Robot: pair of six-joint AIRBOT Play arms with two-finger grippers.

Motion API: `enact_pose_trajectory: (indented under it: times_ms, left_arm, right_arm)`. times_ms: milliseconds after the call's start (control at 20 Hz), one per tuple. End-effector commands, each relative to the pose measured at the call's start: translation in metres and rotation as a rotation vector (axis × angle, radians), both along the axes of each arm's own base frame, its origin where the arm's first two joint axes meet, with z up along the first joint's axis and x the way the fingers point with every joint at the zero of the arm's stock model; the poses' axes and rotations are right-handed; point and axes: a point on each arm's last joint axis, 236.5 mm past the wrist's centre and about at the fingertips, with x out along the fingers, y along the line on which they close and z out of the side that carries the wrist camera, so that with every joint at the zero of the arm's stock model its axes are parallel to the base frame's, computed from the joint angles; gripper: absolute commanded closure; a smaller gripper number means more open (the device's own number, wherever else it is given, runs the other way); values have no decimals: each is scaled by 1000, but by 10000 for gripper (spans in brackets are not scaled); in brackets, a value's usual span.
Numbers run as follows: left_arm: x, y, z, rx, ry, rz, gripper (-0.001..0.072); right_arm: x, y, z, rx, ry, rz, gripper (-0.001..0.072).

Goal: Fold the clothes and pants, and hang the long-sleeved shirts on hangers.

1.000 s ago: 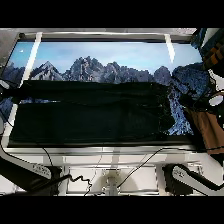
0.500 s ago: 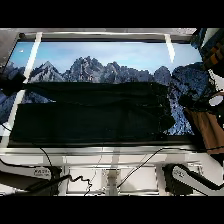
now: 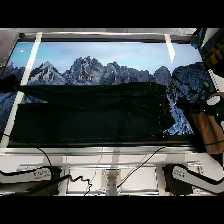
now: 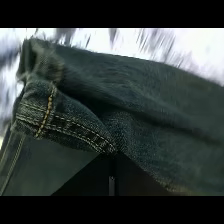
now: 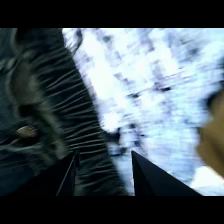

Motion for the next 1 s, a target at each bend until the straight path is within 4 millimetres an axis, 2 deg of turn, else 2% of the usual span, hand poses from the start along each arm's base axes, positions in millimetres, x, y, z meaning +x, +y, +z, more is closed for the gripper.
enact_pose_trajectory:
  times_ms: [0,50,100,250,300,400,500,700,850,950]
  left_arm:
    - [-18,-4,-34,-23,151,-42,686]
    - [-16,-5,-39,-32,149,-43,686]
    - [-13,-7,-41,-43,144,-42,686]
    - [-13,-7,-42,-44,146,-41,686]
    - [-13,-7,-42,-44,145,-41,687]
    - [-13,-7,-42,-46,145,-35,686]
    - [-13,-7,-42,-48,145,-31,686]
    - [-13,-7,-42,-48,145,-31,686]
    - [-13,-7,-42,-48,145,-31,686]
    - [-13,-7,-42,-48,145,-32,686]
  right_arm:
    - [19,50,-1,239,-63,130,299]
    - [31,55,1,270,-94,131,200]
    - [43,53,2,268,-114,131,151]
    - [71,37,-3,231,-119,142,139]
    - [76,34,-6,236,-100,145,99]
    - [80,23,-15,217,-37,144,78]
    - [80,16,-22,209,24,155,38]
    - [71,20,-37,237,95,195,34]
    - [55,34,-54,313,176,218,34]
    - [42,55,-56,417,212,280,35]
